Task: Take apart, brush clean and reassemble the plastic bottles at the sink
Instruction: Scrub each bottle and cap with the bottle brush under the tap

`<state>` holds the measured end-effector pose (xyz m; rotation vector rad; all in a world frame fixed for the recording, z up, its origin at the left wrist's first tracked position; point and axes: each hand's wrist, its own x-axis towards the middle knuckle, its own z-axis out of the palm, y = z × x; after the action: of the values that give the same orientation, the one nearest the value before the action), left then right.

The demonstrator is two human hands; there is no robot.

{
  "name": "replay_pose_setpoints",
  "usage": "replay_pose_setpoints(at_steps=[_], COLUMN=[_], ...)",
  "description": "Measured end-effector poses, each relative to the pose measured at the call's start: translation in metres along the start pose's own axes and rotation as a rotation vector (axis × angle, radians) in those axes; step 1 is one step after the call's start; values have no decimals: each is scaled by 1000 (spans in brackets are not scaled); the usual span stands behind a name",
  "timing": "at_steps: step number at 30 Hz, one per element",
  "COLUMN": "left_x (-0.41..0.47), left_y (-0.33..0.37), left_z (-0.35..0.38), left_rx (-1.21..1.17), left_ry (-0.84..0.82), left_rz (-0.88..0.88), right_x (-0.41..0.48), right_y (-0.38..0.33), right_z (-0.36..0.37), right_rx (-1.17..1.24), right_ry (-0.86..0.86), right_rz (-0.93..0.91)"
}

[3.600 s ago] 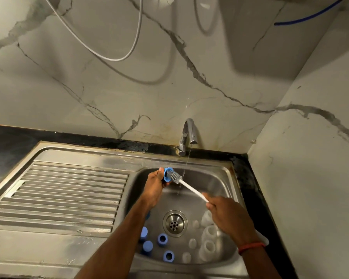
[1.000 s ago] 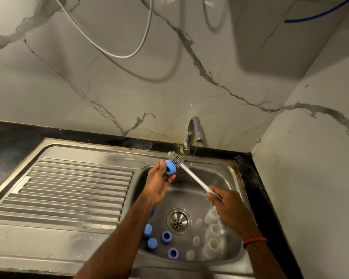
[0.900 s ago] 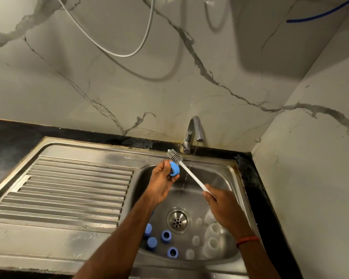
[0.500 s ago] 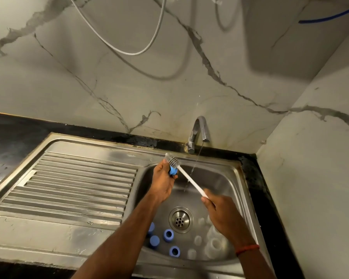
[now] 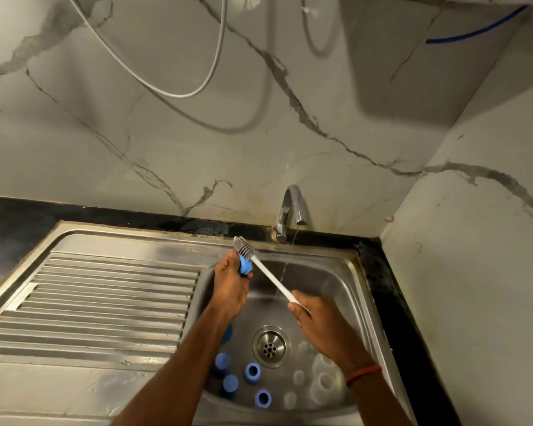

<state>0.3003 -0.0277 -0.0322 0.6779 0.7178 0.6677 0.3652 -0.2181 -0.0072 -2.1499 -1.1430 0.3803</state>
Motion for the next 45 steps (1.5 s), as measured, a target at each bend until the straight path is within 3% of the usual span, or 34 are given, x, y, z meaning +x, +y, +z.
replay_pose_setpoints(at_steps=[4,11,19,24,28,35,39,45], left_x=[3,-3,1,-3,-2,-5,-12,-9], left_y=[7,1,10,5,1,-11,-14,-19], left_z=[-10,1,-17,-19,-20,-13,-2,4], left_rx=[-109,57,-104,-202,-215,-131,-114,-322], left_ry=[35,-51,-36,-21,20,55,25,78], left_rz=[-10,42,-36,-131,-123,-52,-53,-69], right_x=[-17,-11,-11,-3,-9,-11,-5,-11], right_y=[5,1,31,27,25,1,-15,-18], right_z=[2,0,-12,-22,-17,-9,-5,0], right_rx=[20,-101,-189,-245,-162,161,83,-33], right_ry=[-69,69,296,310,278,54,-4,-15], right_rz=[4,40,281,306,293,288,251,174])
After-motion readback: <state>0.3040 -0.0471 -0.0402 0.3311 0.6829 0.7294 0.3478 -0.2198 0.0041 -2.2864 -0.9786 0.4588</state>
